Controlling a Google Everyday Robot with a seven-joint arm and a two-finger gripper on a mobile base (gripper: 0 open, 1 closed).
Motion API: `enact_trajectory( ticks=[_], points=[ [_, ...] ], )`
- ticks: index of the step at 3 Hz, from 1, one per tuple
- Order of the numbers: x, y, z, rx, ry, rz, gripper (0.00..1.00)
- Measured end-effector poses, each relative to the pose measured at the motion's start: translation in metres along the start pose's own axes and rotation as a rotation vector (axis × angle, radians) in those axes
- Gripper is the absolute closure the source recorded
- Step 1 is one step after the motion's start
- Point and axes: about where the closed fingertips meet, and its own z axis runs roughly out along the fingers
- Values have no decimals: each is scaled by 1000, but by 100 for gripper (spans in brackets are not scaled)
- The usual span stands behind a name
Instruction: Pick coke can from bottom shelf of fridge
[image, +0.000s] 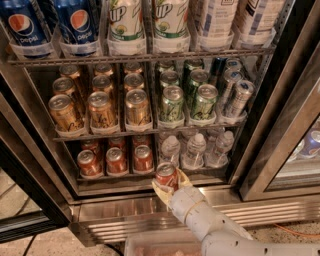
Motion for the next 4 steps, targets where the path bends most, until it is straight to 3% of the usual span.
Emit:
enact_trajectory(
  ticks=[1, 4],
  points=[
    [4, 5, 2, -42, 12, 58, 100],
    [20, 70, 12, -326, 165, 217, 100]
  ],
)
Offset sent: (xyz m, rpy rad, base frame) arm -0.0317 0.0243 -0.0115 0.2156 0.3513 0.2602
